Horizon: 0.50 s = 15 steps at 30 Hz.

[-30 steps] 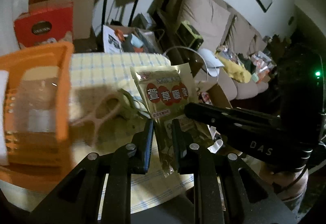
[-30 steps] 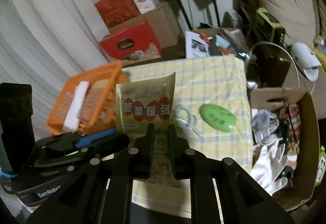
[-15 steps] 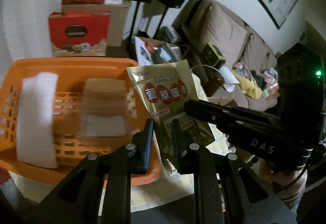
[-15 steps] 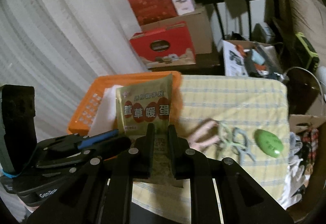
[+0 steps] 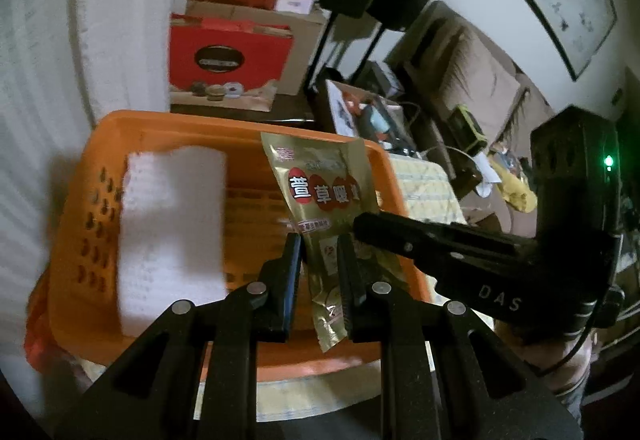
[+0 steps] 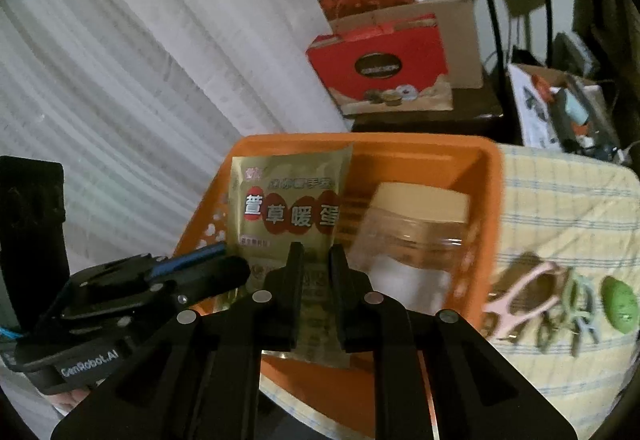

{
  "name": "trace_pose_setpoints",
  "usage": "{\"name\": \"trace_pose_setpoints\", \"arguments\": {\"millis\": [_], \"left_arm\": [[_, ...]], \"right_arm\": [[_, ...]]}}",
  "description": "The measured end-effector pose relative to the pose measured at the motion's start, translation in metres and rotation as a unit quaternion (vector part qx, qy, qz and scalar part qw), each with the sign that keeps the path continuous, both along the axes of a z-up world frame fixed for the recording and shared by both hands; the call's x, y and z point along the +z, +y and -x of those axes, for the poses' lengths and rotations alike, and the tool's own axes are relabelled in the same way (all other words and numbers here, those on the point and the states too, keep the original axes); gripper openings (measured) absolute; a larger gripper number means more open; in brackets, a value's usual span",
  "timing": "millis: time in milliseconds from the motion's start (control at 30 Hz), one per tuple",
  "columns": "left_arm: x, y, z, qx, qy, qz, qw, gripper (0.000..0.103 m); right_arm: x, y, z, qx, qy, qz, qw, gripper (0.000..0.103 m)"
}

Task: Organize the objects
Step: 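Carry the snack bag with the right tool over the orange basket, then lower the snack bag into the basket beside the jar, open right tool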

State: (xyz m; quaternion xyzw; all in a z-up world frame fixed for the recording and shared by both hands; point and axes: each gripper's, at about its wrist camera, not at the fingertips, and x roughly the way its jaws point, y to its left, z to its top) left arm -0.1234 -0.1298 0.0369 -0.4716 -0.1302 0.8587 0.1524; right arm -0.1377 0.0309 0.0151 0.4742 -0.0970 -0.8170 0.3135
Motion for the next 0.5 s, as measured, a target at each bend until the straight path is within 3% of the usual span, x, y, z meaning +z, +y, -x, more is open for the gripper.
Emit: {"name": "trace_pose_setpoints", "arguments": {"millis": [200, 500], "left_arm": [[-0.018, -0.032, 0.018, 0.017, -0.022, 0.001, 0.9996, 0.016], [-0.071, -0.04, 0.045, 0.022, -0.065, 0.016, 0.9975, 0.016]], "right_arm": [[-0.014, -0.027, 0.01, 0.014, -0.011, -0.004, 1.0, 0.014], [-0.044, -0.04, 0.026, 0.005, -0.016, -0.047, 0.999, 0.014]]}}
